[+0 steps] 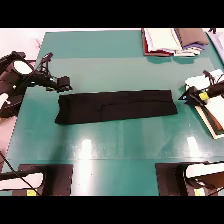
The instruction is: Fold the shirts.
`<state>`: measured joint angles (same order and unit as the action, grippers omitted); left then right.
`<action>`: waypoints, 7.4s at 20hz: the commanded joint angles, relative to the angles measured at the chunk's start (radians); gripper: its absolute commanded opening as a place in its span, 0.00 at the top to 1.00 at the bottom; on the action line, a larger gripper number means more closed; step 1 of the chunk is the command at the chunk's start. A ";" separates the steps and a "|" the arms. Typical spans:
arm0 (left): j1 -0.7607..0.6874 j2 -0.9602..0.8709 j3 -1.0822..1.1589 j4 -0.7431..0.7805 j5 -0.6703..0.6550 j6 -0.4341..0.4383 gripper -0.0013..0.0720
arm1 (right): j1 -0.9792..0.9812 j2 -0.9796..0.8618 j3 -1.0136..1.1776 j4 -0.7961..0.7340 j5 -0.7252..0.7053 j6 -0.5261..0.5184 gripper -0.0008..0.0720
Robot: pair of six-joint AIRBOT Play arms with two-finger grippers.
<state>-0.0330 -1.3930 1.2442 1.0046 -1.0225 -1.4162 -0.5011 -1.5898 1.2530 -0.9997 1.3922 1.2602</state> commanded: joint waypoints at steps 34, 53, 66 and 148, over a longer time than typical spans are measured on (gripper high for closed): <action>-0.290 -0.280 0.470 -0.026 0.130 -0.121 0.95 | 0.868 0.211 0.374 0.252 -0.259 0.060 0.96; -0.040 0.037 0.610 0.170 -0.070 -0.077 0.95 | 0.845 0.062 0.127 -0.035 -0.345 0.099 0.34; -0.115 0.036 0.610 0.162 -0.078 -0.049 0.95 | 0.849 -0.326 0.211 0.462 -0.342 0.074 0.23; -0.347 0.037 0.610 0.140 -0.085 -0.044 0.95 | 0.476 0.478 0.174 0.237 -0.225 -0.047 0.96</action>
<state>-0.3798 -1.3571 1.8530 1.1439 -1.1080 -1.4601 -0.1173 -1.1122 1.4261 -0.7662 1.1938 1.2129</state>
